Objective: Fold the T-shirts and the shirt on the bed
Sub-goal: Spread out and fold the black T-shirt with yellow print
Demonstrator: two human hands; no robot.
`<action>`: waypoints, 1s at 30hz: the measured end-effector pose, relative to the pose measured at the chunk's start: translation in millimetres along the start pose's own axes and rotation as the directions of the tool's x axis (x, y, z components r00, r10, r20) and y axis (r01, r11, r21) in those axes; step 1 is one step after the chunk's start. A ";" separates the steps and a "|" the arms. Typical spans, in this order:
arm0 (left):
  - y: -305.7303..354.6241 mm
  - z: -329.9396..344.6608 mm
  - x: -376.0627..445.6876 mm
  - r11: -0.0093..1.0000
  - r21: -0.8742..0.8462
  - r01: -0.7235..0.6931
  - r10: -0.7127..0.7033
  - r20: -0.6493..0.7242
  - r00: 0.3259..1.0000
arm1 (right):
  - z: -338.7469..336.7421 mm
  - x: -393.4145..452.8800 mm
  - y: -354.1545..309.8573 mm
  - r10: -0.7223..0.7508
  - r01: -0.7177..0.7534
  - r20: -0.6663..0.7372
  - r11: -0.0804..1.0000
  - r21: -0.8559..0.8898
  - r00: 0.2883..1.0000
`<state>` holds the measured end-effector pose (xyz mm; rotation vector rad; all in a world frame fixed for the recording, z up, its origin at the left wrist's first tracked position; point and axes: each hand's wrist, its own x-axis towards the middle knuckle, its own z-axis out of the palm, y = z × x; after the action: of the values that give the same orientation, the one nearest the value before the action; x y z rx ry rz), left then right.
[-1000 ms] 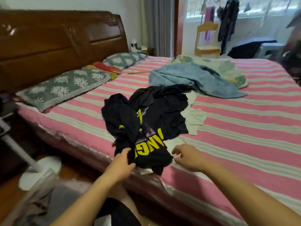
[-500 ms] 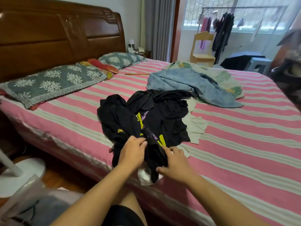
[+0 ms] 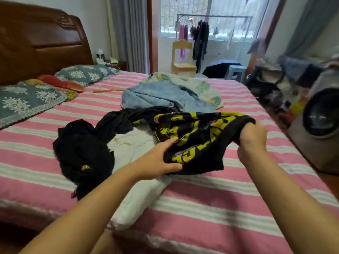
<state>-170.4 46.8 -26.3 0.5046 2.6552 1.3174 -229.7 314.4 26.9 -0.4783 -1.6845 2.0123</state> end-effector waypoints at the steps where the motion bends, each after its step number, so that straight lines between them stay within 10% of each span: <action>1: -4.0 30.2 0.2 0.999 0.032 -0.011 0.011 0.015 1.000 | -33.0 10.2 6.3 -0.031 0.024 -0.078 0.995 -0.093 0.996; 7: -52.3 194.3 5.4 0.914 0.390 0.107 -0.209 0.228 0.951 | -201.1 22.7 105.6 0.249 -0.339 -0.237 0.782 -0.523 0.939; 10: -46.4 230.6 18.5 0.817 0.566 0.108 -0.207 0.114 0.972 | -235.7 1.9 132.0 0.355 -0.421 -0.234 0.678 -0.602 0.905; 16: -3.3 255.3 55.0 0.892 0.451 0.009 -0.039 0.057 0.998 | -212.0 2.5 67.2 0.228 -0.200 -0.014 0.819 -0.539 0.973; 22: 23.4 231.6 81.6 0.987 0.155 0.039 0.017 -0.344 0.939 | -177.4 -18.9 -59.7 0.054 -0.057 0.275 0.998 0.001 0.960; 27: 83.5 122.7 68.9 0.949 -0.281 -0.146 -0.079 -0.654 0.752 | -167.2 31.4 -121.1 -0.099 0.084 0.139 0.990 0.111 0.985; 30: 104.2 33.5 77.4 0.963 -0.197 -0.185 -0.009 -0.709 0.706 | -154.0 63.5 -134.2 -0.068 0.062 0.078 0.995 0.078 0.995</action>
<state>-209.3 157.7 38.0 0.0792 2.9488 2.2260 -181.1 494.2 132.2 -0.3160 -1.6418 2.0641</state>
